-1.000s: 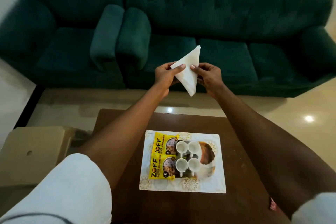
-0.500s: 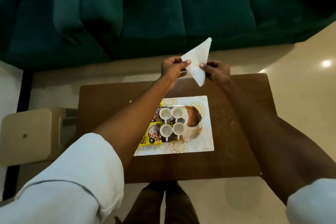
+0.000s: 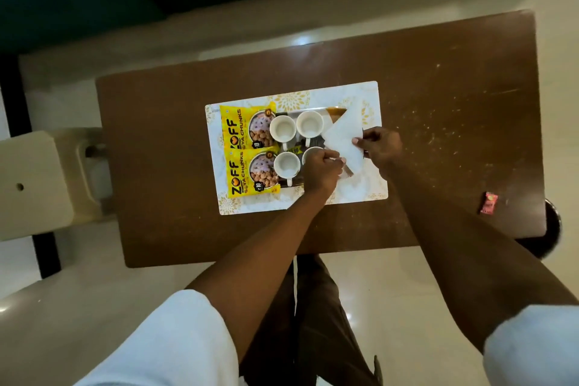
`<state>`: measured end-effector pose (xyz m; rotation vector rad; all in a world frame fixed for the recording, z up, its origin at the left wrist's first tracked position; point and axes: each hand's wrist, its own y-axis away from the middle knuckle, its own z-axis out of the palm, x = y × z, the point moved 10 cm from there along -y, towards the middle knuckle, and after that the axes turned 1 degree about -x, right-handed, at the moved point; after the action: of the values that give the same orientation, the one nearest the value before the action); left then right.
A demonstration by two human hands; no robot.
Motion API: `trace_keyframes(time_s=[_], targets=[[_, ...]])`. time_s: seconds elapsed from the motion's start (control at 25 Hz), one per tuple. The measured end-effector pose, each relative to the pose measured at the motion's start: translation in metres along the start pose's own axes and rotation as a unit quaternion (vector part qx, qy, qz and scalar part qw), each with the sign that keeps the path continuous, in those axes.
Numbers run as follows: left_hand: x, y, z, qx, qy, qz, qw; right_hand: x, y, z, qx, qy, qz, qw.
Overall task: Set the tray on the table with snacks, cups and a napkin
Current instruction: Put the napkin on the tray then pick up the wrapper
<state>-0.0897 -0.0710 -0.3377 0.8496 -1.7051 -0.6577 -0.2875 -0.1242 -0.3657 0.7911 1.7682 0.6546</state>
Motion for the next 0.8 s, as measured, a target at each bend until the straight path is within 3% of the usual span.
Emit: trace_keyframes(time_s=[0.12,0.28,0.64,0.8], targets=[[0.019,0.005,0.003,0.022,-0.056,0.035,0.998,0.000,-0.001,0.005,0.054,0.079,-0.014,0.995],[0.033,0.004,0.001,0.042,-0.116,0.035,0.992,-0.011,0.003,0.016,0.067,0.150,-0.040,0.986],[0.033,-0.001,0.005,0.030,-0.129,0.034,0.991,-0.015,0.009,0.013,0.096,0.147,-0.012,0.984],[0.056,0.009,0.020,0.005,-0.125,0.072,0.990,-0.026,0.022,-0.006,0.108,0.133,-0.045,0.984]])
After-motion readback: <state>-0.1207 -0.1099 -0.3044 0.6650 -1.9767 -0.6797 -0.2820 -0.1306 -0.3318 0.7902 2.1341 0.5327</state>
